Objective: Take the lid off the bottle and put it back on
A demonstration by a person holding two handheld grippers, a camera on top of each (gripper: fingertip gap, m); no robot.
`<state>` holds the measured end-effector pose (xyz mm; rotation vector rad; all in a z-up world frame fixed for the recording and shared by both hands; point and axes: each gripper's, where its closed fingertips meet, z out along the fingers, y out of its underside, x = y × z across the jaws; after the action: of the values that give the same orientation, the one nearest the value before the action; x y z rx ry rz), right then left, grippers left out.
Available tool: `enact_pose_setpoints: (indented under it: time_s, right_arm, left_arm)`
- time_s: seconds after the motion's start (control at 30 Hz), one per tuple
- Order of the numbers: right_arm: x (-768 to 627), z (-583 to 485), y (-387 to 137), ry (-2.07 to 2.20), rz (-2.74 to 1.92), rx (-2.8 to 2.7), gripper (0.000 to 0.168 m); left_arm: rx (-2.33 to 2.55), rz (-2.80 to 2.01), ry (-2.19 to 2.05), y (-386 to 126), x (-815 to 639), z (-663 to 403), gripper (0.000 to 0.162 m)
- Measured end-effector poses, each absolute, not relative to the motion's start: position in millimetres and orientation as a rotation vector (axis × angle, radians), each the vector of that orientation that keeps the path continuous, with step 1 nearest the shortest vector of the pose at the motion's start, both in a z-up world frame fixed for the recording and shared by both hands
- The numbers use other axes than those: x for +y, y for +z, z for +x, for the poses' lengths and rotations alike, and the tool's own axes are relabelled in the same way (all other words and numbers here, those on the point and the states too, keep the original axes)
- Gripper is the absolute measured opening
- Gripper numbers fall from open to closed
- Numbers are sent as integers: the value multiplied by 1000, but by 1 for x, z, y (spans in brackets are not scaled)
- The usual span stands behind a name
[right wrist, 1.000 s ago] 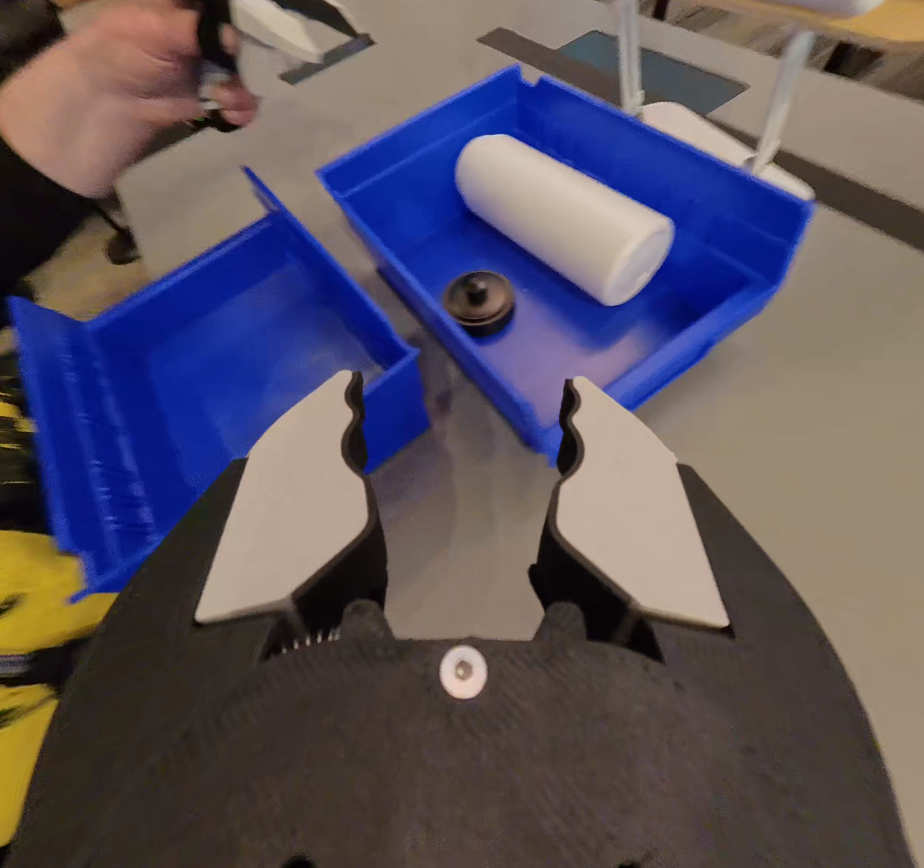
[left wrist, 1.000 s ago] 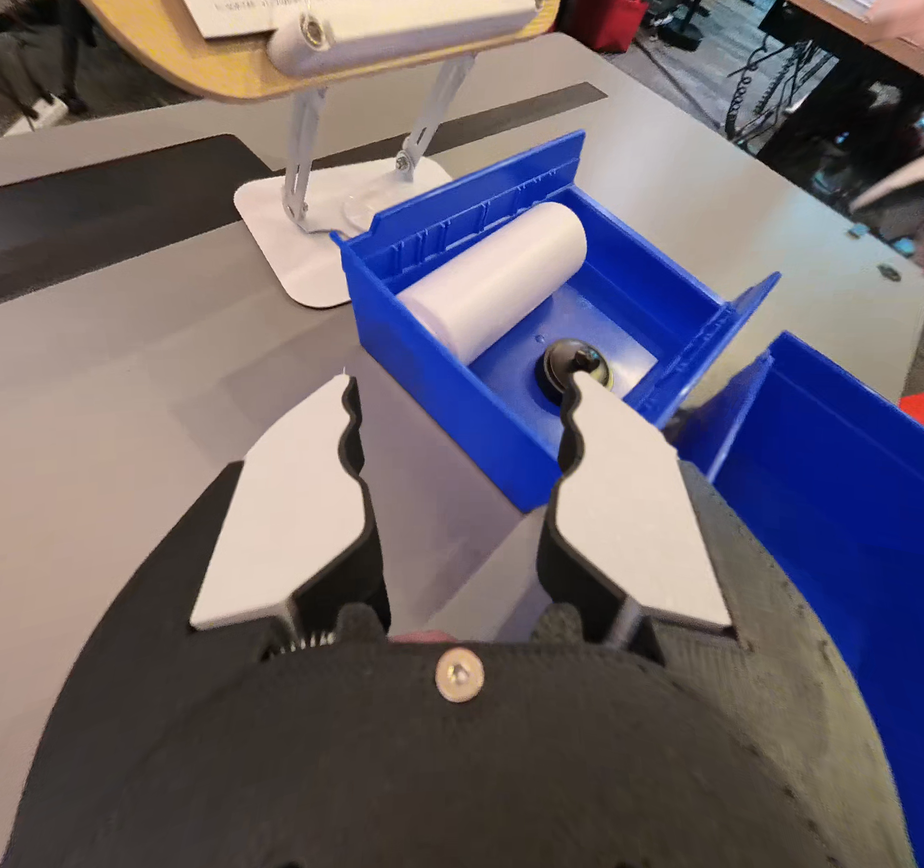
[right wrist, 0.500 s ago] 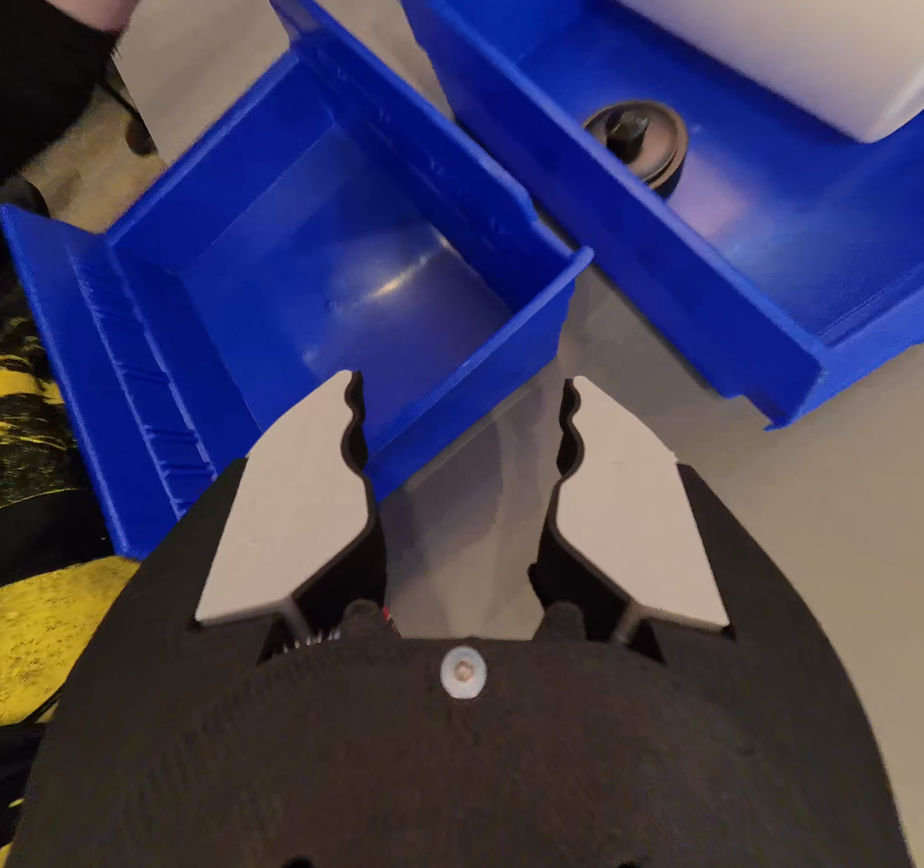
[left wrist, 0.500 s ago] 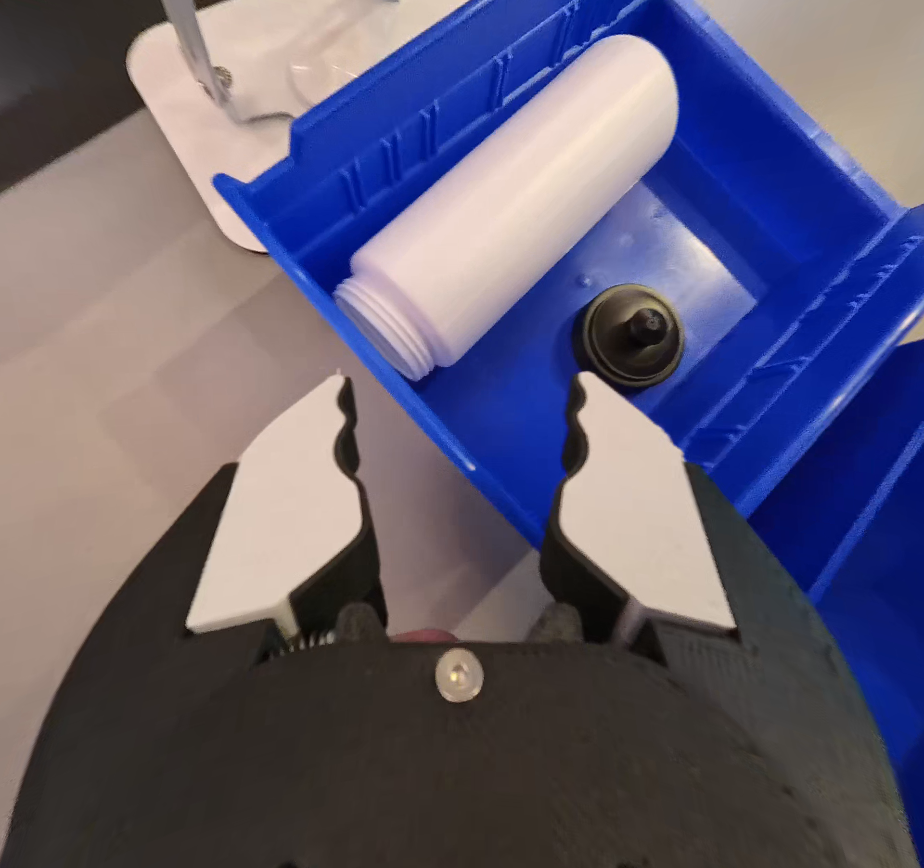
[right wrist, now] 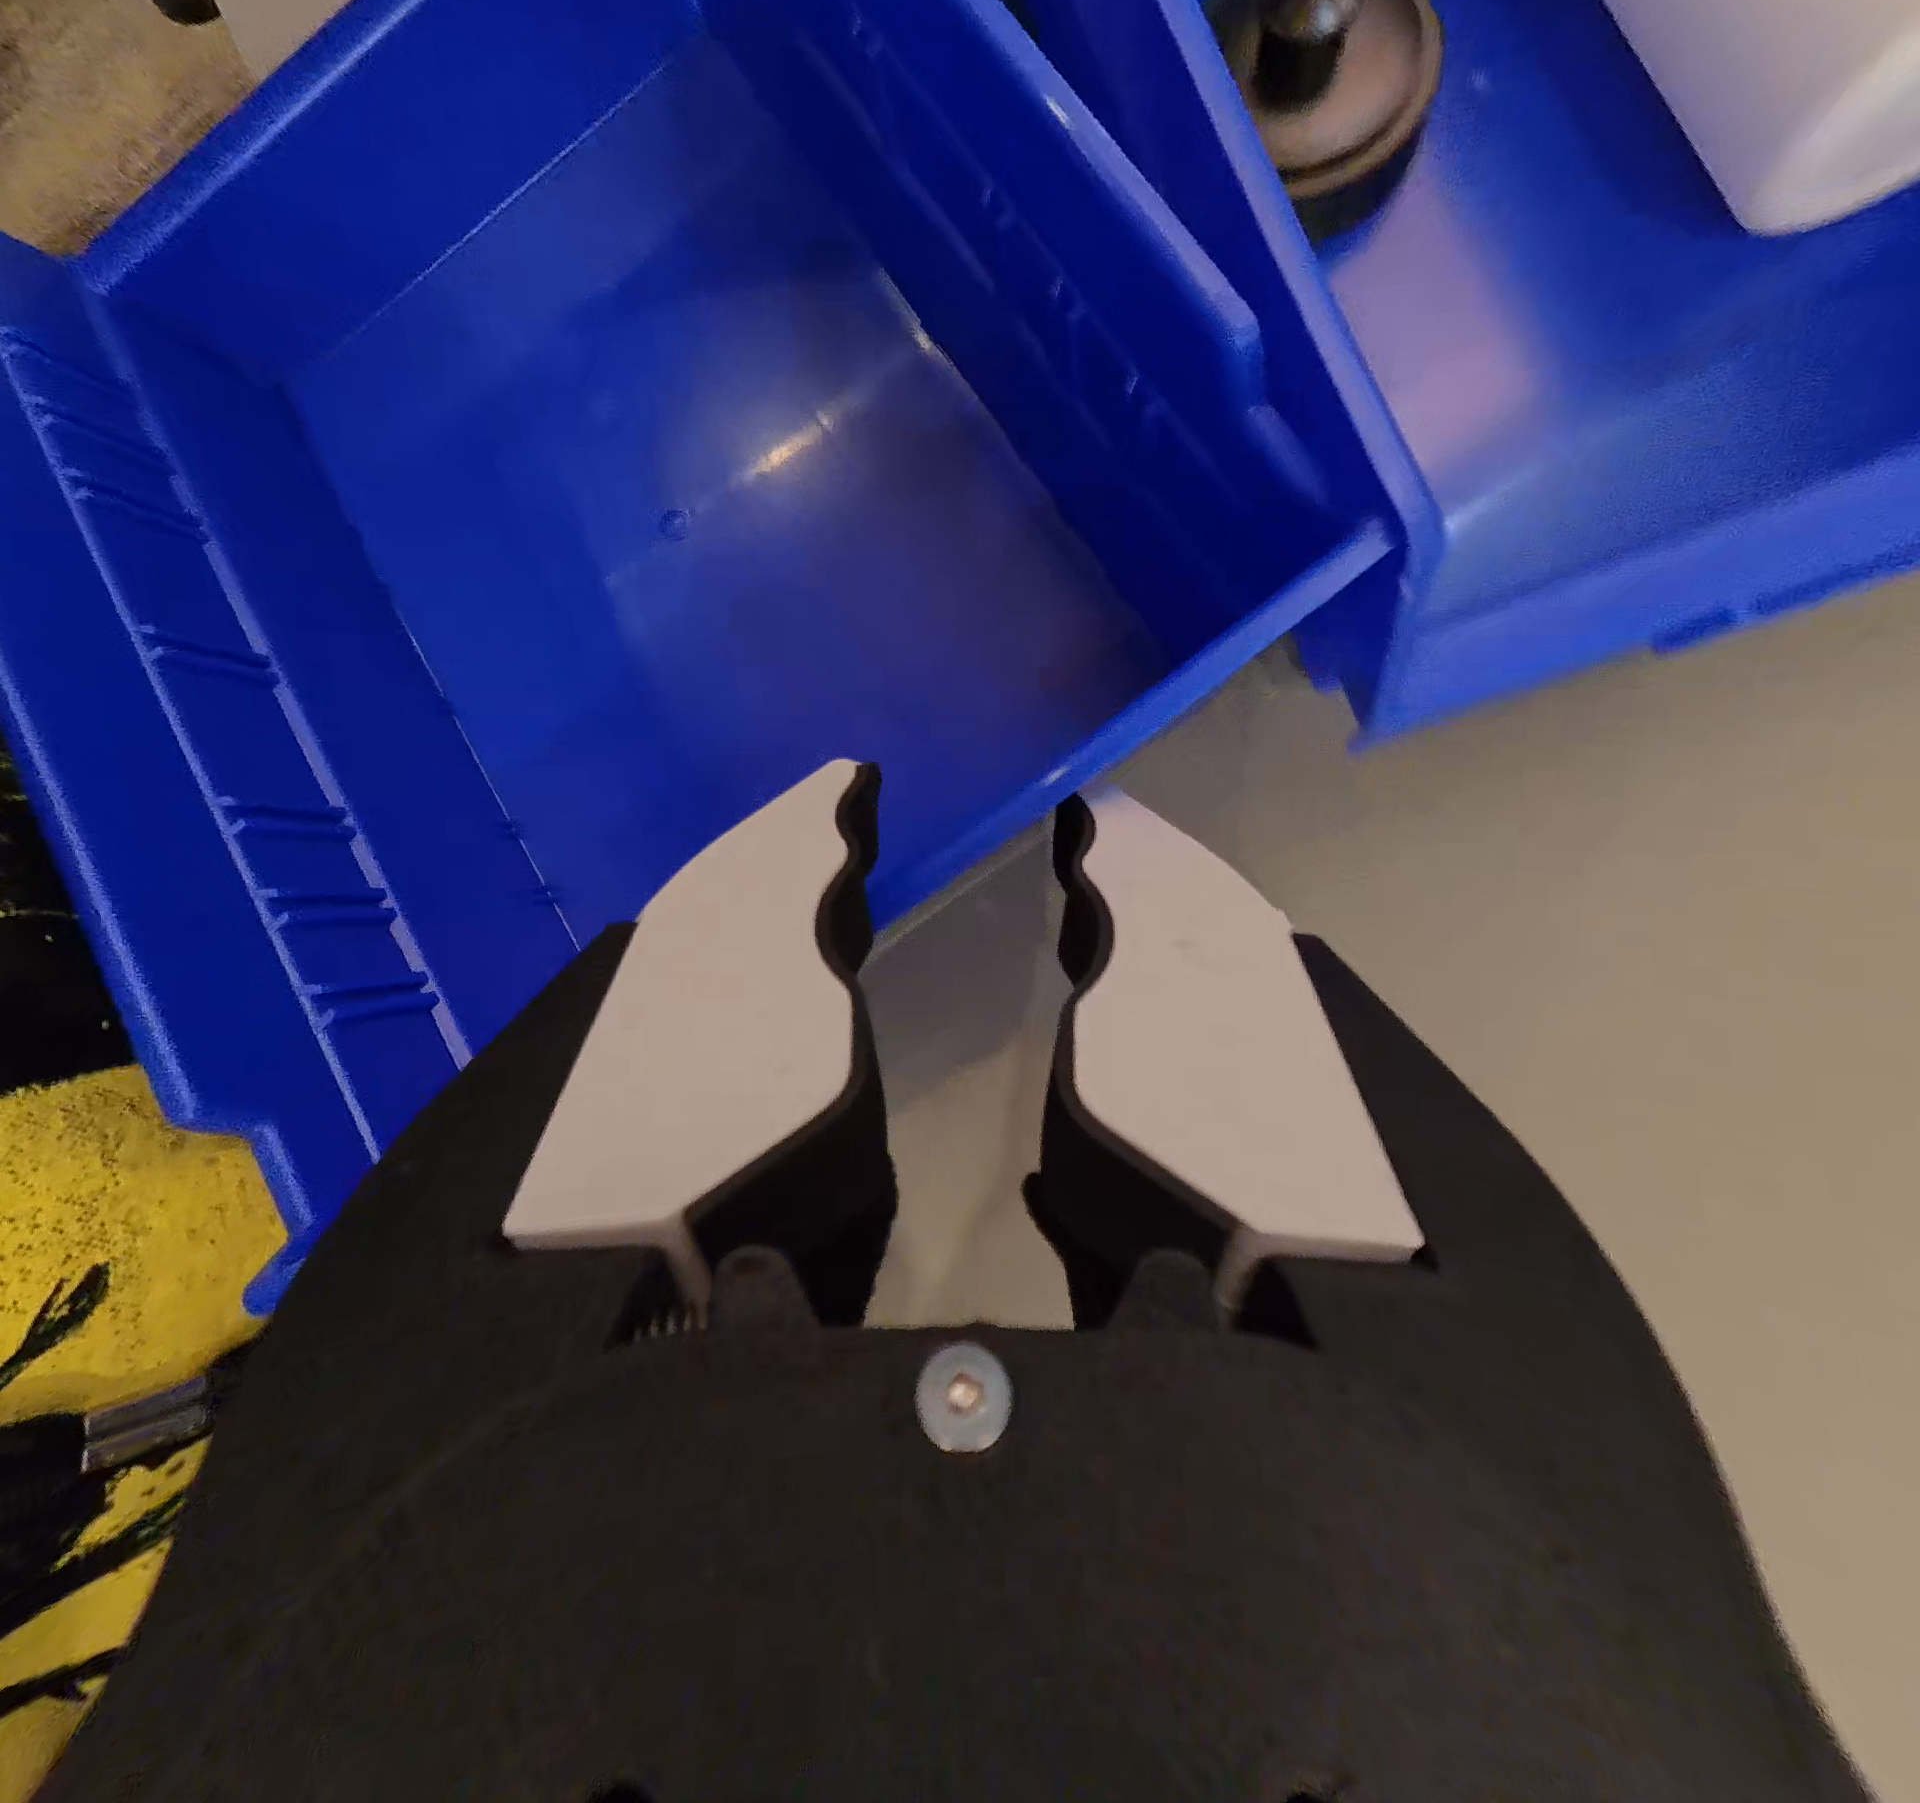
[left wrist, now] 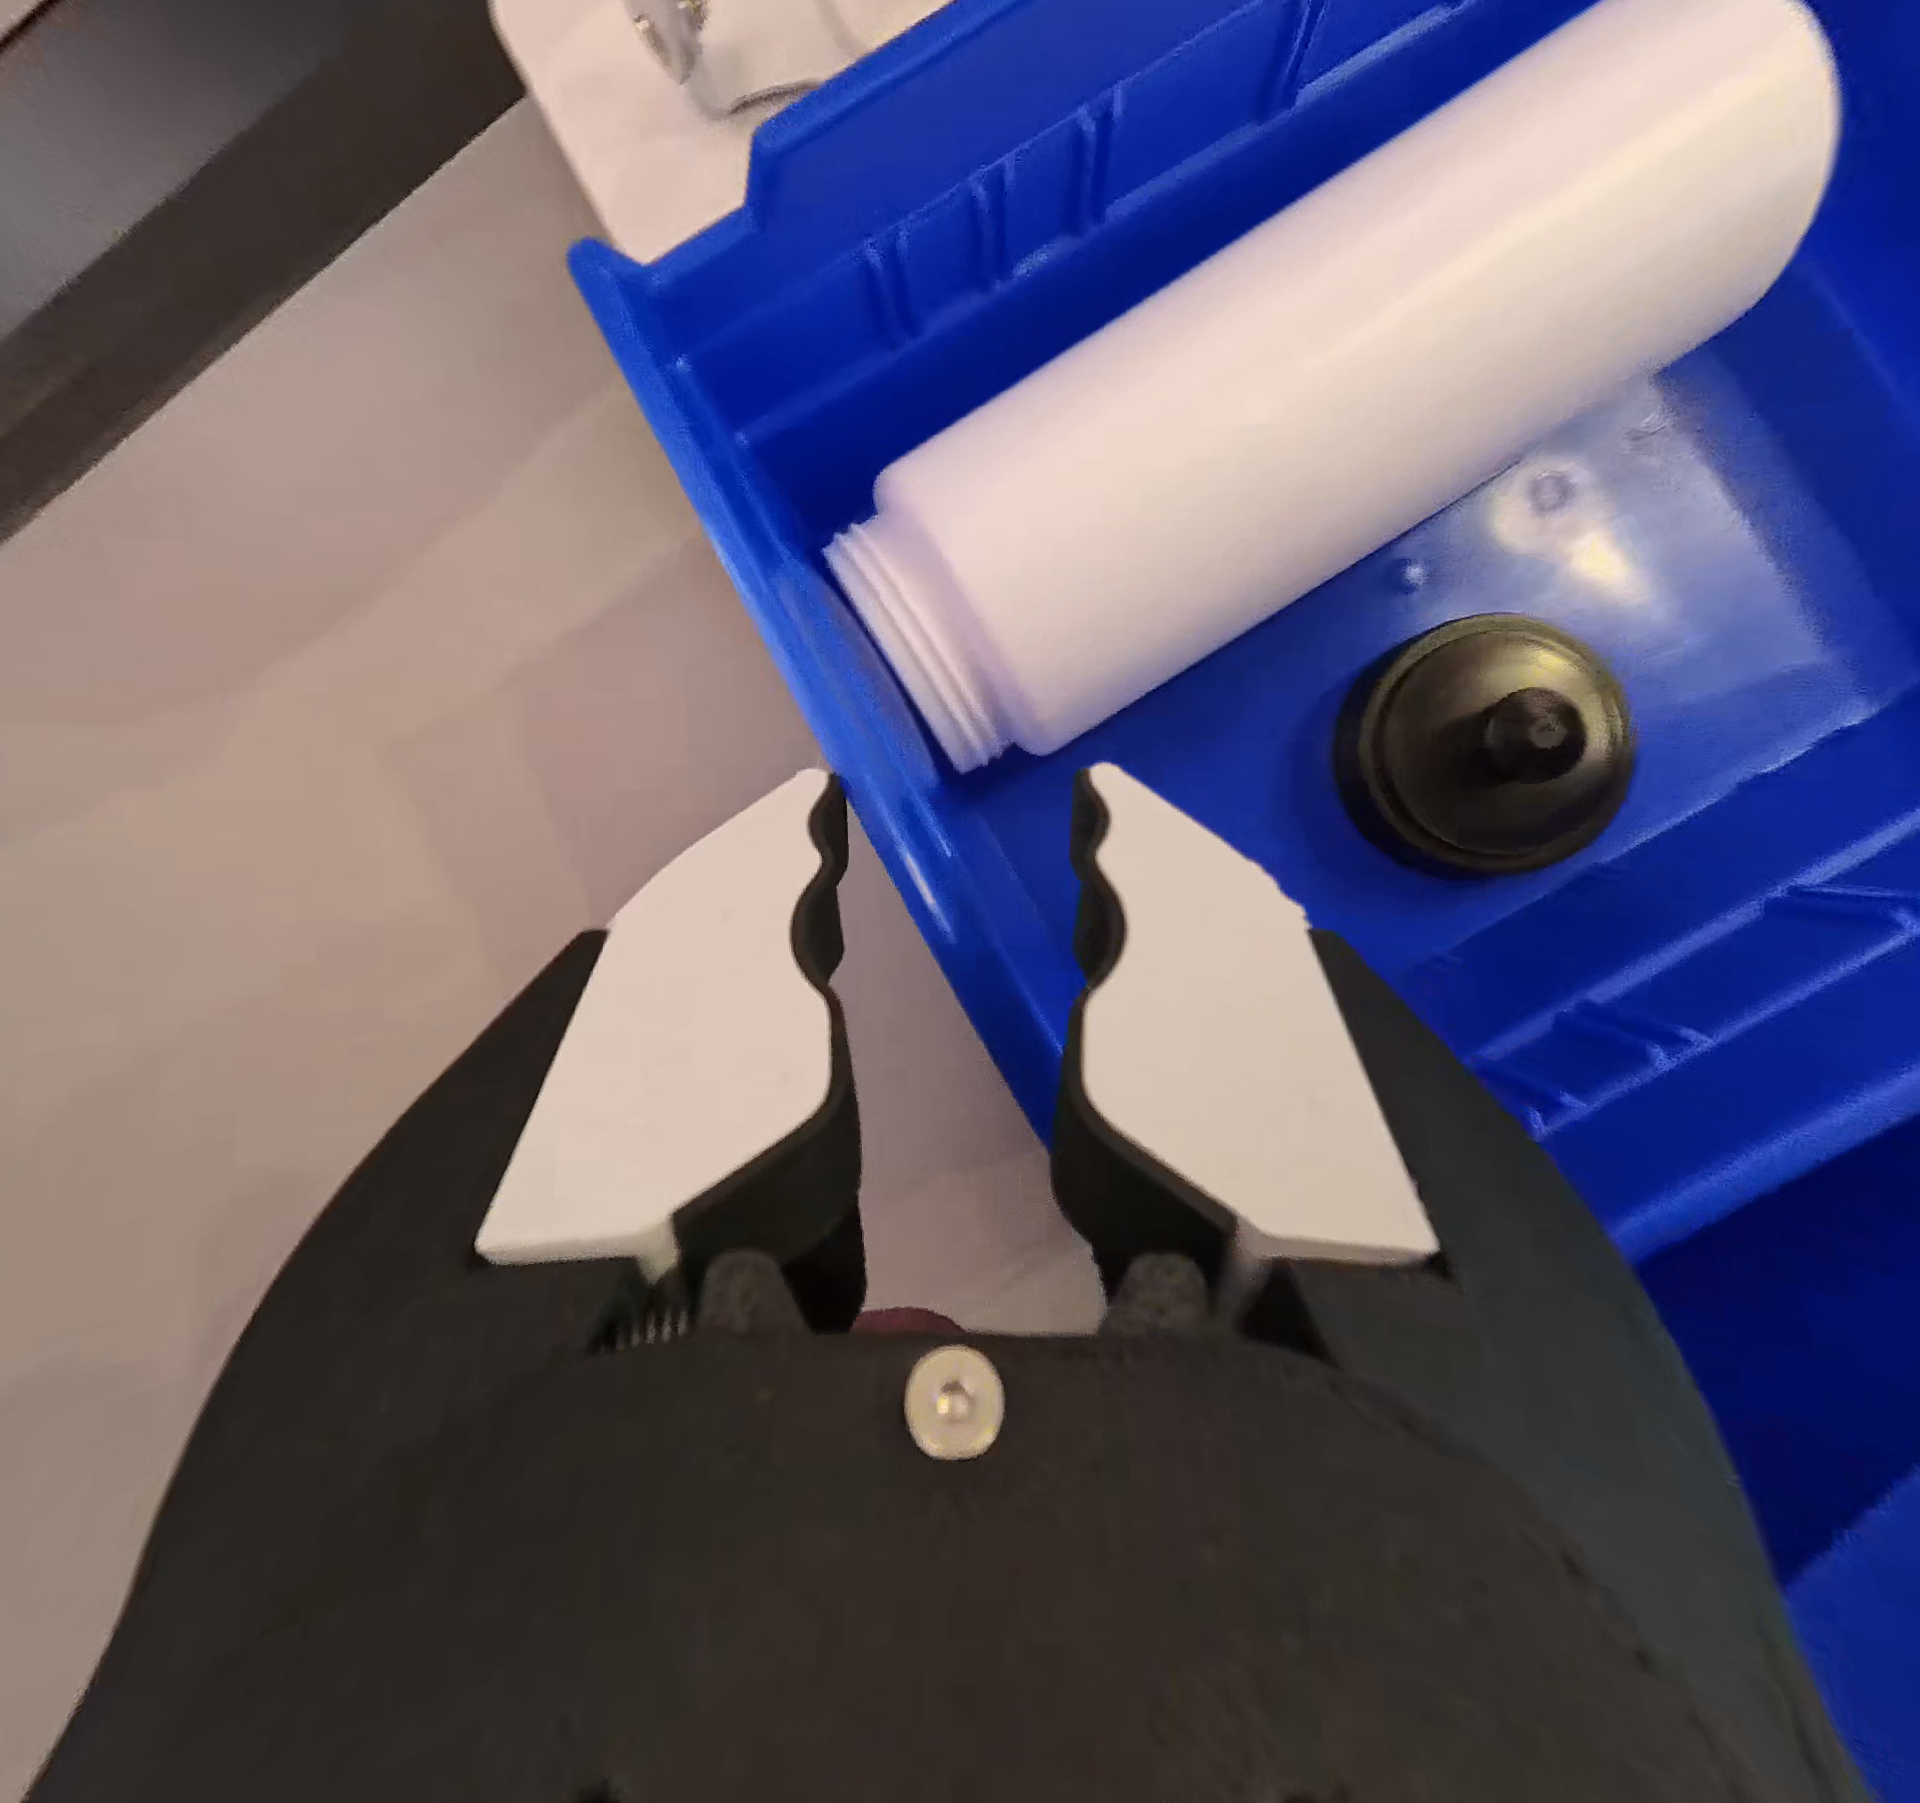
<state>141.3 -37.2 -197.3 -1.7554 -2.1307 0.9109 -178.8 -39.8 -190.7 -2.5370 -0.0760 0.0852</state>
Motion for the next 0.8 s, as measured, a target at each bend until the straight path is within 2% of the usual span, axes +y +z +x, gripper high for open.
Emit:
enact_pose_setpoints:
  time_s: [0.13,0.33,0.8]
  right_arm:
    - [-17,155,-198,821,-1792,-2120,27]
    - [38,182,-198,642,-1857,-2071,17]
    - [210,195,-201,137,-1918,-2214,12]
  left_arm:
    - [-119,-2555,238,-192,-57,-217,31]
    - [-187,-2559,255,-192,-89,-270,19]
    - [259,-2892,603,-191,-125,-381,19]
